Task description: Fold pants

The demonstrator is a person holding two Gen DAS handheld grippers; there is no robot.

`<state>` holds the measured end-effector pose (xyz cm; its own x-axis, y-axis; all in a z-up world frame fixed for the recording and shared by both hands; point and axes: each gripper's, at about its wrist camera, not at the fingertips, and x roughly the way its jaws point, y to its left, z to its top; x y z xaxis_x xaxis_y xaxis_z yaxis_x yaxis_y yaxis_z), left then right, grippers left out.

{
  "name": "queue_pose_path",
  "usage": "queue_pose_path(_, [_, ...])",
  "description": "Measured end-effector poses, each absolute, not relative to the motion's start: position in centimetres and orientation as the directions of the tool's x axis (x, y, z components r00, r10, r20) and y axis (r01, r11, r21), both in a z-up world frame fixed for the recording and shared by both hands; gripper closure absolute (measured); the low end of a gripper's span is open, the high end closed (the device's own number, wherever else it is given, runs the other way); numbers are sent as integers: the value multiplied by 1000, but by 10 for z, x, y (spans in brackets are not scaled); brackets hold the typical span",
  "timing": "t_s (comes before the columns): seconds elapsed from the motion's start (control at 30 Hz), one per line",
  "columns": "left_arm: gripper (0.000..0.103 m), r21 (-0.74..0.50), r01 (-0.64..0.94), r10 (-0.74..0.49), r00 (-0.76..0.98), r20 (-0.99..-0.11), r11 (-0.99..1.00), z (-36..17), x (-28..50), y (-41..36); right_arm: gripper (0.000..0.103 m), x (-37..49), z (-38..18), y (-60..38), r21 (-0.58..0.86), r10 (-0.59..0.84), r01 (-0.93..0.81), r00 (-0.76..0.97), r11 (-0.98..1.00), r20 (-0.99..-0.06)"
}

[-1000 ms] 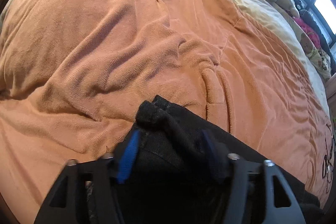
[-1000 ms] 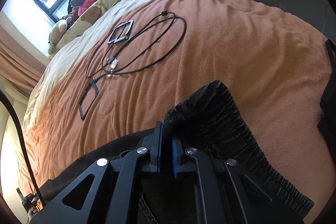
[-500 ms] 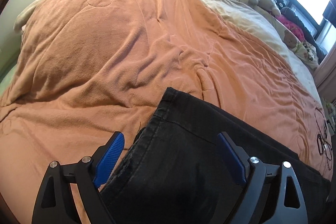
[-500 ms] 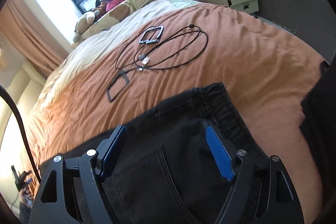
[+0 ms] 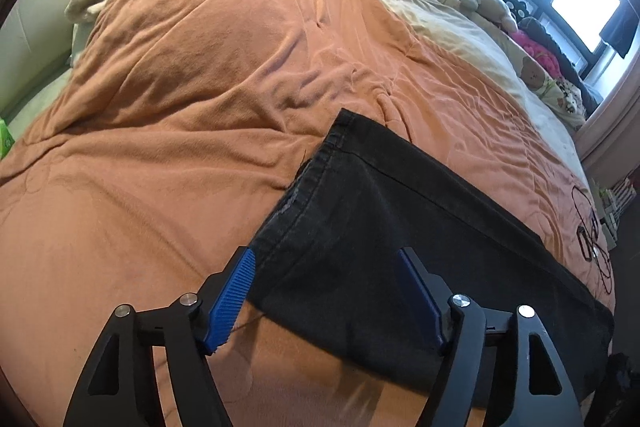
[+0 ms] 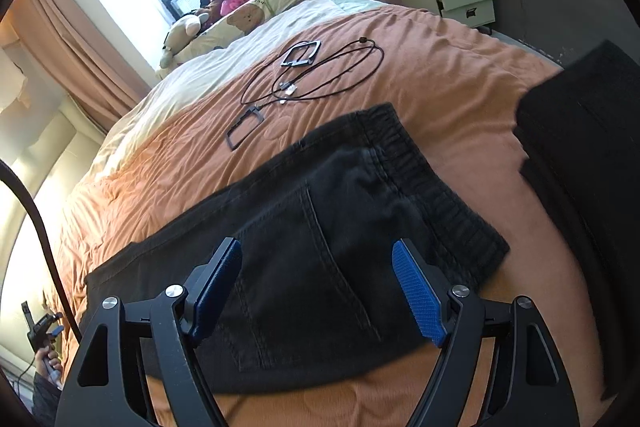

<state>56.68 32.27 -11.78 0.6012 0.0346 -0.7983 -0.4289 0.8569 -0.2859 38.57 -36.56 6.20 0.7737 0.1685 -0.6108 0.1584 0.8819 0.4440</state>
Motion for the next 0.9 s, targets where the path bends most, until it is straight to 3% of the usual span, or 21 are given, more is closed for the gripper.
queue_pose_path(0.4, [33,-401,-434,-67,606,-792,807,-150,524,310,26,332,31,-372,522,207,191,766,831,-609])
queue_pose_path(0.8, [33,-528,-455,-188,603,-775,717,-199,520,309,26,337,-25,-378,618,257,268,737,739,-626])
queue_pose_path(0.9, [33,-567,-455,-222,611,-760,687,-207,523,309,36,347,-37,-381,649,283,265,738,713,-612])
